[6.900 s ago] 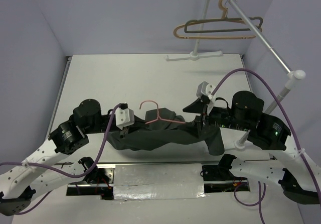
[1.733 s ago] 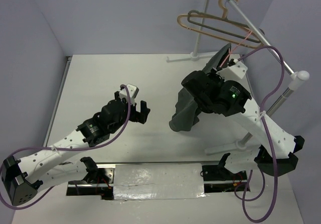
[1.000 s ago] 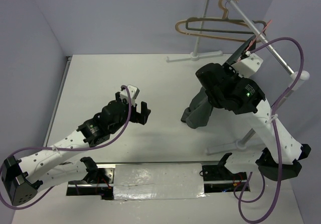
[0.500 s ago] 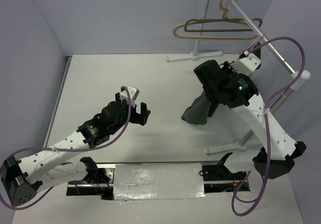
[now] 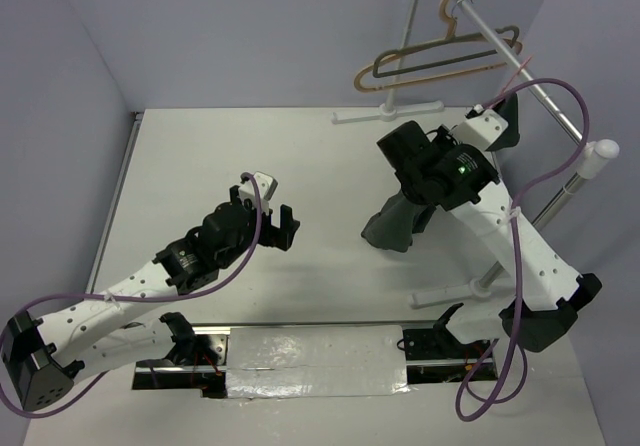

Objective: Place the t-shirt on the hanger
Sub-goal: Place the hanger at the clothesline.

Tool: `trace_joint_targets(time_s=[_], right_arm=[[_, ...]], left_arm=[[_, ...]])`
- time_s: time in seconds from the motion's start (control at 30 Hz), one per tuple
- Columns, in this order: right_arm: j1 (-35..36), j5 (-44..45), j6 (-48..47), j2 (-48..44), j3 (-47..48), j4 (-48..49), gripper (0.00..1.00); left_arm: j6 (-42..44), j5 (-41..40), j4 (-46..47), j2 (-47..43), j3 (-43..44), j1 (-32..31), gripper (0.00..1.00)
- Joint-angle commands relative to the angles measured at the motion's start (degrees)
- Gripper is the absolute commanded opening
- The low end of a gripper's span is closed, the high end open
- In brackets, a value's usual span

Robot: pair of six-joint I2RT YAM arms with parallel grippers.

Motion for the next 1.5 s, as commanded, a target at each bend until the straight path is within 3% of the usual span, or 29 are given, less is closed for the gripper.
trace_joint_targets(time_s=[0.0,0.17,0.43,0.93,0.97,1.0,1.03,1.2,1.33,1.47], right_arm=[[-0.8,2.3,0.5,0.8,1.5,-5.0,0.12],[-0.4,1.2,-1.1,1.2,3.8,-4.8,0.3],[-0.1,-2.0,-11.8,1.7,6.6,0.5,0.58],[5.5,-14.0,-34.9,-3.0,5.8,19.5,0.66],[6.4,-14.2,-36.0,-3.1,6.1,20.1,0.69],[7.0,-15.6,-38.2,-3.3,6.3,20.9,0.82],[8.1,-16.3,-39.0,-3.8,6.9,22.0,0.84],[10.9,-19.0,-41.3,-5.4,8.4,21.9,0.87],[12.8,-28.8,-45.4,-12.0,-0.2,30.0,0.88],[15.9,-41.5,-50.7,-20.8,-17.4,45.0,1.0]], left_arm=[[-0.2,0.0,2.8,-1.2,-0.2,-0.1,0.99],[-0.1,0.0,3.0,-1.3,-0.2,-0.2,0.99],[0.3,0.9,3.5,-1.5,-0.5,-0.2,0.99],[1.1,0.8,3.7,-3.8,-1.4,-0.3,0.99],[1.1,0.8,3.9,-3.9,-1.5,-0.3,0.99],[1.3,0.9,3.9,-4.2,-1.6,-0.3,0.99],[1.4,1.1,3.9,-4.6,-1.7,-0.3,0.99],[1.6,0.6,4.0,-5.3,-2.4,-0.3,0.99],[3.4,3.1,6.0,-5.4,-2.4,-0.3,0.99],[3.5,5.1,8.2,-5.5,-1.6,-0.2,1.0]])
